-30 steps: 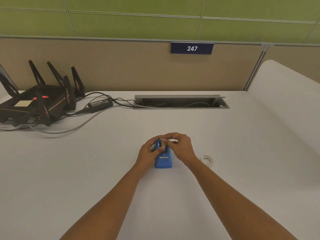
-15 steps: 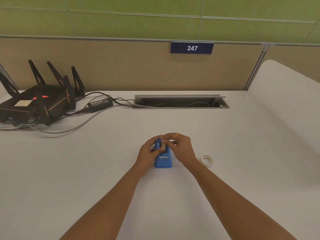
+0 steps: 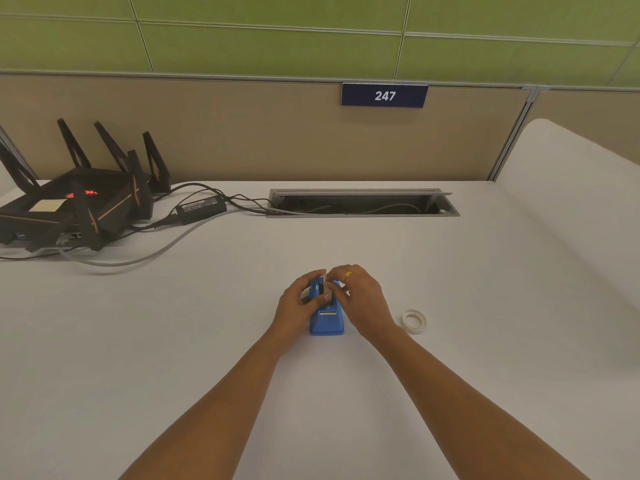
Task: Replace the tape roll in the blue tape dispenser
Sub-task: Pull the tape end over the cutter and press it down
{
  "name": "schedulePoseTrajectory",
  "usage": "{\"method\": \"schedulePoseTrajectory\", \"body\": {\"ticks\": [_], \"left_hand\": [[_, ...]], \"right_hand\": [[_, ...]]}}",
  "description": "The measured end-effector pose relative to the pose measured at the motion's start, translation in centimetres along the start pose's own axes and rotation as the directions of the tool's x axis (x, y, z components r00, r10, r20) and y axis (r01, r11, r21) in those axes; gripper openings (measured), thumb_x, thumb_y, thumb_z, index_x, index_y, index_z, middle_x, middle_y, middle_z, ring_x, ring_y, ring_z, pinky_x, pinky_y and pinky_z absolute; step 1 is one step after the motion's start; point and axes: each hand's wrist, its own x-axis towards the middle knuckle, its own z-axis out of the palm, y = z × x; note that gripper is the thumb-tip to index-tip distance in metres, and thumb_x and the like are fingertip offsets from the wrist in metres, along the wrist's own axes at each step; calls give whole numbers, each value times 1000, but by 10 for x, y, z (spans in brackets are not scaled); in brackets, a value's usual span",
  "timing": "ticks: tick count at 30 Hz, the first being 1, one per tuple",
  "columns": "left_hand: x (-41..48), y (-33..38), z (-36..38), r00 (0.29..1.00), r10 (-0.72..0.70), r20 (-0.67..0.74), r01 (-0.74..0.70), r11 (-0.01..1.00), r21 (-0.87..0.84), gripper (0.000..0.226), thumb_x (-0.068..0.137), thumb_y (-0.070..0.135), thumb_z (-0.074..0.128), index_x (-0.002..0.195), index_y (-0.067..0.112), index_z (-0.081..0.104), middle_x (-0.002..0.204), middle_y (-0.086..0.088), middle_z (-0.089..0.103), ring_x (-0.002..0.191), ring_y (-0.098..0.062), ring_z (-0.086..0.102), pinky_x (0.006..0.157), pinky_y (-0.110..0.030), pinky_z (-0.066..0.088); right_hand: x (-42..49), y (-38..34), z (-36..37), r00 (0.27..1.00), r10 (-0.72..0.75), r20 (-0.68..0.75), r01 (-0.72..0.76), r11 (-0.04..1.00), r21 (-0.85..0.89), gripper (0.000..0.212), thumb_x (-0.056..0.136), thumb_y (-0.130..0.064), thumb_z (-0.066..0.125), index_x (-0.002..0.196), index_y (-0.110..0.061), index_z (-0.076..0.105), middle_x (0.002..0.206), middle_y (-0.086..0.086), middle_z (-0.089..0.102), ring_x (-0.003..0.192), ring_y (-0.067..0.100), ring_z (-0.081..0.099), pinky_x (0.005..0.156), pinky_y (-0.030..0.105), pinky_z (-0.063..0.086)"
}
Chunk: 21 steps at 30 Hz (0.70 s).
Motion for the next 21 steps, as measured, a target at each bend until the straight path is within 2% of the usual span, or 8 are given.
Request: {"method": "schedulePoseTrajectory", "body": {"ticks": [6,9,12,21], "left_hand": [[1,-1,0,1000,-18,-2,18,1000,-10,39,81,16,63,113,34,49,119,7,50,108,-9,47,91,-23,40],[2,-1,0,1000,-22,-6,22,1000,9,42,81,16,63,119,27,49,119,6,50,109,-10,47,93,-23,41],[0,1,0,1000,-8,0,8,1000,12,40,81,15,62,116,30,48,119,5,51,106,-9,48,89,-20,41],[-1,5,-1,1000,15,5,-15,998,61,39,80,15,63,113,30,49,122,2,53,112,-13,47,99,-32,40]], "right_hand": [[1,-5,-4,992,-127,-16,123,981,-150,5,87,-8,54,88,-5,58,76,16,65,64,29,59,56,24,38],[2,-6,-5,993,-113,18,115,986,-118,8,89,-12,52,93,-6,57,83,16,66,71,28,59,61,28,44],[2,-7,-6,996,-83,34,85,995,-57,6,88,-14,54,92,-10,55,87,12,65,75,25,59,66,26,45],[4,-11,-11,994,50,95,-55,997,45,11,84,-13,58,92,-11,50,89,10,64,76,21,57,72,31,51]]}}
